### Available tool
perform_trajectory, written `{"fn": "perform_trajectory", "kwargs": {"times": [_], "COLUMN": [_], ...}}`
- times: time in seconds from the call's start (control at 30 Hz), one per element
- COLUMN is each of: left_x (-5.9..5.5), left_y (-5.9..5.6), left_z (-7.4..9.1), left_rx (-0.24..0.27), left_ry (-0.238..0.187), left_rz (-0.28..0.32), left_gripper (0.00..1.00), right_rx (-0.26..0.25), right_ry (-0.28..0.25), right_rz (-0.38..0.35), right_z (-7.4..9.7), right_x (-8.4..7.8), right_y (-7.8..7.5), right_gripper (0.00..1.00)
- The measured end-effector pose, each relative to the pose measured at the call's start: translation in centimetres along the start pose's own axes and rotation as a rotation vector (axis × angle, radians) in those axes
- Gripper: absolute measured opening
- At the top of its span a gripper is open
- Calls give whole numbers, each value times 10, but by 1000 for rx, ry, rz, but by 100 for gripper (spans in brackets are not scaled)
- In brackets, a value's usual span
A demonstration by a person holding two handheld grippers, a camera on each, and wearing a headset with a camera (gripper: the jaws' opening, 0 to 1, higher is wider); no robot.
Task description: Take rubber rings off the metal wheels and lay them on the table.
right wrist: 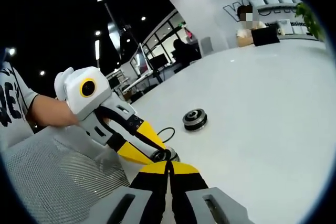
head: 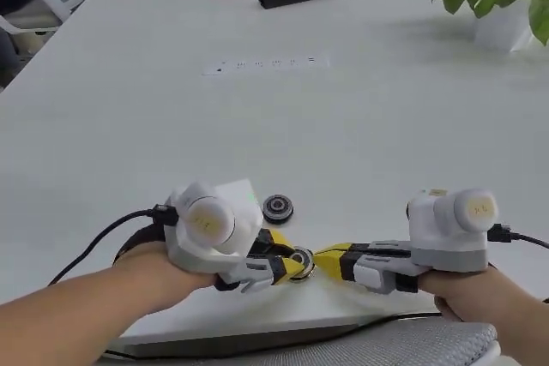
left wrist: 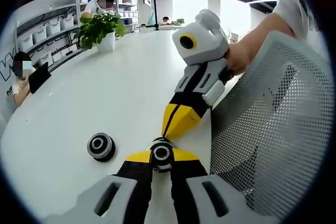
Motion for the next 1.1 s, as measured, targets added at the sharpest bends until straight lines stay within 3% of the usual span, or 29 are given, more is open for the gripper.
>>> {"fn": "perform_trajectory", "kwargs": {"times": [0.37, 0.7, 1.1], "left_x": [0, 0, 0], "left_y": [0, 0, 0], "left_z": [0, -1, -1], "left_rx": [1, 13, 19], "left_ry": [2, 7, 14], "left_rz": [0, 6, 10], "left_gripper": [7, 7, 7], "right_rx": [-2, -13, 5], "right_ry": [2, -23, -13], "right_rz": [14, -20, 9], "right_z": [0, -1, -4], "right_x": [1, 2, 4], "right_y": [2, 2, 6], "right_gripper": [0, 0, 0]}}
Point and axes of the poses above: the centre of the closed fingertips' face, and the gripper's own axes: z roughly backward along the fingers, y roughly to its left, x roughly out of its top, the point moved 5 cm from there along z, roughly backward along the fingers, and after that the axes turned 13 degrees about -y, right-handed, at the moved point
